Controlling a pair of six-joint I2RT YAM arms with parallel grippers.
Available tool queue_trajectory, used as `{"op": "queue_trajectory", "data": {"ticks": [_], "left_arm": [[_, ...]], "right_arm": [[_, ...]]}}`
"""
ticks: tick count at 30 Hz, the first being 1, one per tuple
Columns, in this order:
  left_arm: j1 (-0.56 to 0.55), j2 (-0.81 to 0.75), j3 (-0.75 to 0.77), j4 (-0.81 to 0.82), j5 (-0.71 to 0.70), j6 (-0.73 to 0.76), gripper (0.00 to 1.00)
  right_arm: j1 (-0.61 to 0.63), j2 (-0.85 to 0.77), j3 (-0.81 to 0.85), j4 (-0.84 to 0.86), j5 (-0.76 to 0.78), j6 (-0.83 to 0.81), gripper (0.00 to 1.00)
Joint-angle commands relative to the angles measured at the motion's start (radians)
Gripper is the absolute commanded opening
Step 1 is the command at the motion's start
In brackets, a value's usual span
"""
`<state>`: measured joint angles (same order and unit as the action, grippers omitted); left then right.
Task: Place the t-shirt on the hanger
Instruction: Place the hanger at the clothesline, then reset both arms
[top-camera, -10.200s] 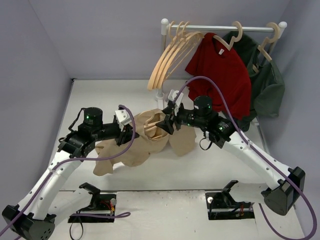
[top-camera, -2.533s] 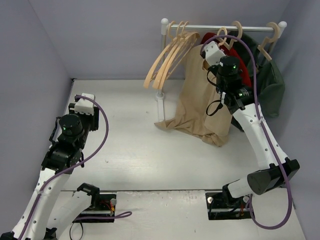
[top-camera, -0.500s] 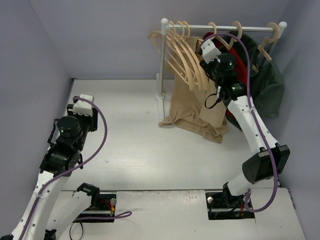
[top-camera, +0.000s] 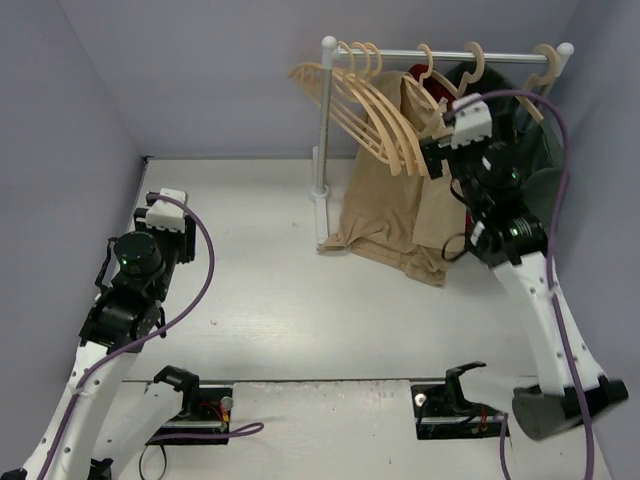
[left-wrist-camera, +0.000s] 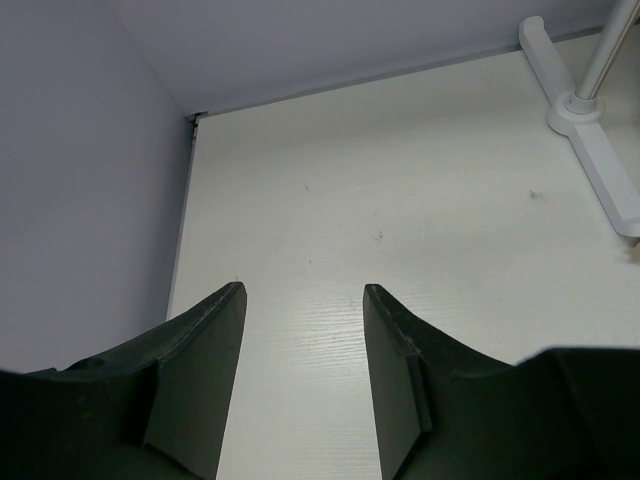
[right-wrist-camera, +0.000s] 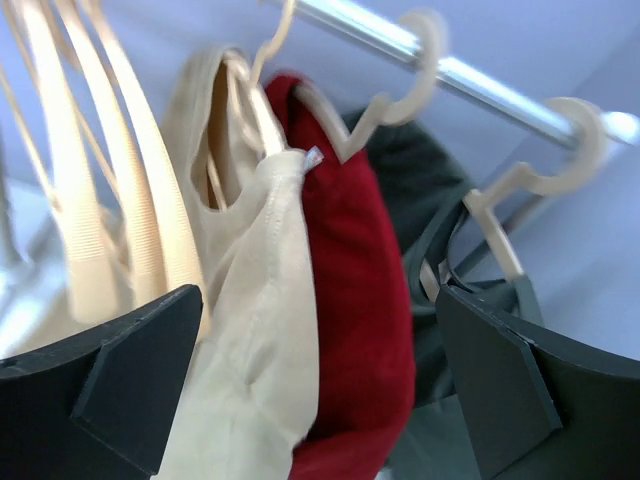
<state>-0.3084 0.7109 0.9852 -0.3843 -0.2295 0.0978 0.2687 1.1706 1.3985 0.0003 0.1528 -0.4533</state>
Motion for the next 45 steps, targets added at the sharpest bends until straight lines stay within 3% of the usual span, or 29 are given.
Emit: {"op": "queue_trajectory", "data": {"ticks": [1, 6, 9, 10, 17, 23, 45], "left_arm": [[0.0, 0.016, 0.034, 0.052, 0.014, -0.008, 0.46], [0.002, 0.037, 0.056, 0.013, 0.017, -0.043, 0.46], [0.002, 0.044, 0.066, -0.021, 0.037, -0.068, 0.63], [0.002, 0.041, 0.063, -0.022, 0.042, -0.073, 0.64], [0.001, -0.021, -0.041, 0.034, 0.038, -0.086, 0.67], [0.005, -0.035, -0.072, 0.039, 0.001, -0.087, 0.67], [0.009, -0.014, -0.074, 0.032, 0.01, -0.087, 0.67]], "right_arm": [[-0.005, -0.219, -0.166, 0.08, -0.007, 0.151, 1.0], [-0.005, -0.489, -0.385, 0.075, 0.12, 0.288, 1.0], [-0.005, -0.712, -0.518, 0.041, 0.148, 0.318, 1.0], [-0.005, -0.753, -0.552, 0.026, 0.155, 0.329, 1.0], [-0.005, -0.998, -0.634, -0.075, 0.24, 0.379, 1.0], [-0.003, -1.058, -0.663, -0.13, 0.332, 0.395, 1.0], [0.048, -1.084, -0.691, -0.134, 0.382, 0.388, 1.0]]}}
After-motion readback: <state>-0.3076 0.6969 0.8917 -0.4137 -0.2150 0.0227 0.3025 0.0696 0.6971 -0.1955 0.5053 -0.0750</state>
